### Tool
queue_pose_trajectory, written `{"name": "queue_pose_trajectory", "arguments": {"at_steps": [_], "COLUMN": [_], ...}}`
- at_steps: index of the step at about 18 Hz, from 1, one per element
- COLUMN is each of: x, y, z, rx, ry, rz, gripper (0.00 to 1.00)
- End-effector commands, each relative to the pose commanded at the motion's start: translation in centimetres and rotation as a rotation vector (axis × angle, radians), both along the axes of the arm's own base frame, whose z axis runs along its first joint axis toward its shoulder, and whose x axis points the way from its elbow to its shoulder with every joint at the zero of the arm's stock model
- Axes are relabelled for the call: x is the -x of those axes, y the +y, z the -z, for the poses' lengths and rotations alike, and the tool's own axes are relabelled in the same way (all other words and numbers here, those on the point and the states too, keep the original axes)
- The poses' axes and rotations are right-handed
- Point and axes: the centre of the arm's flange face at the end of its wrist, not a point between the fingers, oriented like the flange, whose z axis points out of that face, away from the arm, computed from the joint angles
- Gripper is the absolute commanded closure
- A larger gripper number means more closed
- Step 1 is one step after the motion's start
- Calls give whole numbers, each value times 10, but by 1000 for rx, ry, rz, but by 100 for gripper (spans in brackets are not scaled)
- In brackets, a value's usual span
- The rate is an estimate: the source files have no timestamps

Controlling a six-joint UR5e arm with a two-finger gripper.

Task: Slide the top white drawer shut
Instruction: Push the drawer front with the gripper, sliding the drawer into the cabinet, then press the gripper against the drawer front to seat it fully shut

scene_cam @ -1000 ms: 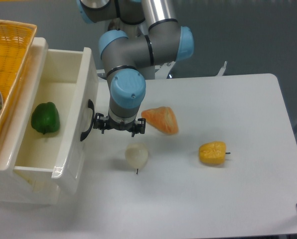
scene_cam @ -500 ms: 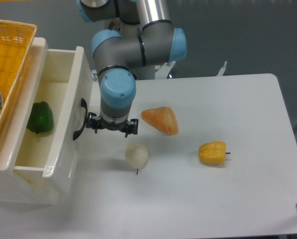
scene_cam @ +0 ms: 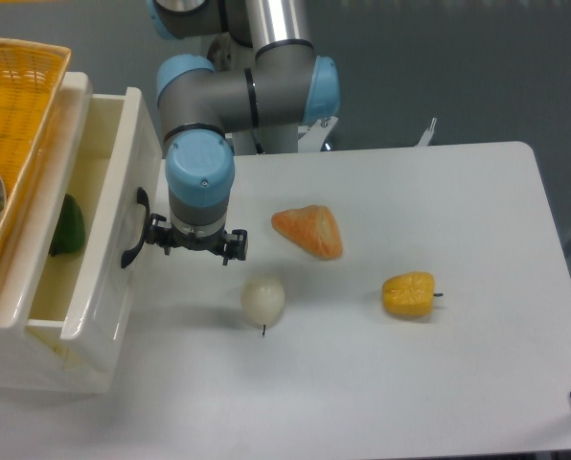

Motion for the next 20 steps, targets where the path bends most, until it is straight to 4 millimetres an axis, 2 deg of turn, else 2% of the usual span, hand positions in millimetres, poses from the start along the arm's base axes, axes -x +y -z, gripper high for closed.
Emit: {"name": "queue_pose_trajectory", "arguments": {"at_steps": [8, 20], "x": [-15, -24], "y": [5, 8], "z": [-1, 0], "rx": [0, -1], "ry": [0, 1], "rz": [26, 43], "gripper": [0, 0]}}
